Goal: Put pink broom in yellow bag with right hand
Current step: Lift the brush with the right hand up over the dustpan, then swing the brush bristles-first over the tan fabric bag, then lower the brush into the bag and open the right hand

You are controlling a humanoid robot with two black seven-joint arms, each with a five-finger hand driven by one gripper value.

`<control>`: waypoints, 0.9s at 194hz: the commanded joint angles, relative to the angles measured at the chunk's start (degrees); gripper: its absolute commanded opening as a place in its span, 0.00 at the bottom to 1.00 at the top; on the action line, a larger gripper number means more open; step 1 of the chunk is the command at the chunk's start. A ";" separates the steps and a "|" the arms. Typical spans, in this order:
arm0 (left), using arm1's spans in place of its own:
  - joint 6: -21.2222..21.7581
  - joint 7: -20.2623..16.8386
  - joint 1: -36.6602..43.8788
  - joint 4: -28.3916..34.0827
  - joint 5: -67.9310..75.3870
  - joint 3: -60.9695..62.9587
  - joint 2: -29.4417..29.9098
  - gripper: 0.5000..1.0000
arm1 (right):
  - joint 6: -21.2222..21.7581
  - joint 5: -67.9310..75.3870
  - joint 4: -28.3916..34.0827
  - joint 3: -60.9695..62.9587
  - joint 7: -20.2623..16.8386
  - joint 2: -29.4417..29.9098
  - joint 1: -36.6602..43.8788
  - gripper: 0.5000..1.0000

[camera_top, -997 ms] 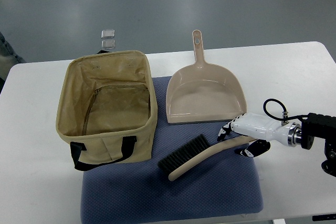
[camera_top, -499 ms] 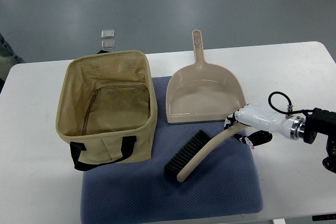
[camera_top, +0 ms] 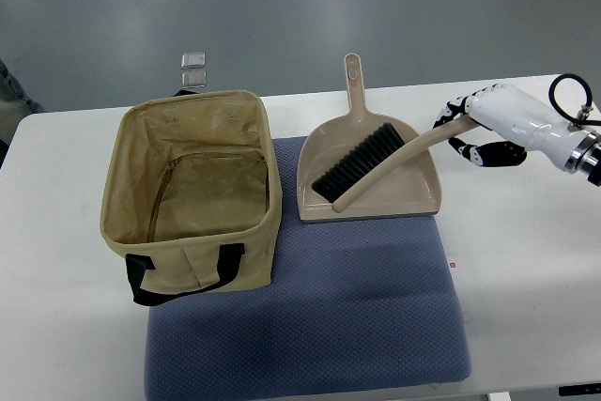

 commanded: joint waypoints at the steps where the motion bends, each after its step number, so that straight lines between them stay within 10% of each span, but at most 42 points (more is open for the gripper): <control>1: 0.00 0.00 0.00 0.00 0.00 0.00 0.00 1.00 | 0.26 0.35 -0.19 0.34 0.00 -1.43 3.26 0.00; 70: 0.00 0.00 0.00 0.00 0.00 0.00 0.00 1.00 | 5.27 2.02 -3.36 -0.46 -0.71 0.59 19.88 0.00; 175: 0.00 0.00 0.00 0.00 0.00 0.00 0.00 1.00 | 14.59 -1.32 -6.43 -7.39 -3.17 24.40 31.21 0.00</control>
